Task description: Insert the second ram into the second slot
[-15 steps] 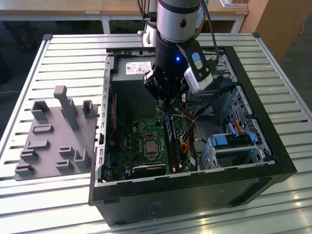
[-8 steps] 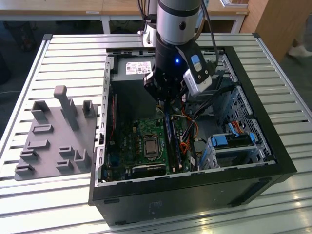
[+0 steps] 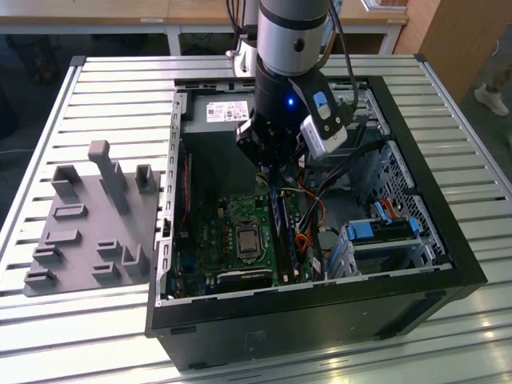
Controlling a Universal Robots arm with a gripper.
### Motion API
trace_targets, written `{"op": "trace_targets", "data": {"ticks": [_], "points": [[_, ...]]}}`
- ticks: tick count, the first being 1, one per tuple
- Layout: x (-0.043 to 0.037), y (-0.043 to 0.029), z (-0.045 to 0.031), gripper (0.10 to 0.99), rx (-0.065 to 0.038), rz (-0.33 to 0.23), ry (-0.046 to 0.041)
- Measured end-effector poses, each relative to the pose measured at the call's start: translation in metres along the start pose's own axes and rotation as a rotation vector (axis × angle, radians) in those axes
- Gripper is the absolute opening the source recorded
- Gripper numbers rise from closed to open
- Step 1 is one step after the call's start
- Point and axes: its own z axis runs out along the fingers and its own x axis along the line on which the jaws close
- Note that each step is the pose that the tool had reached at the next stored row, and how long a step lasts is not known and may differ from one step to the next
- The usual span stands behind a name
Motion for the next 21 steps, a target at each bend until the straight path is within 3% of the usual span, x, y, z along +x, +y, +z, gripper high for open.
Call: {"op": "trace_targets", "data": {"ticks": [1,3,13,21], "points": [[0.0,0.0,0.0001,0.129,0.0,0.0,0.0],[-0.0001,0.0,0.0113,0.129,0.0,0.0,0.0],[0.0003,0.0,0.0121,0.129,0.0,0.0,0.0],[0.0002,-0.0017,0.0201,0.129,0.0,0.031,0.0001]]}}
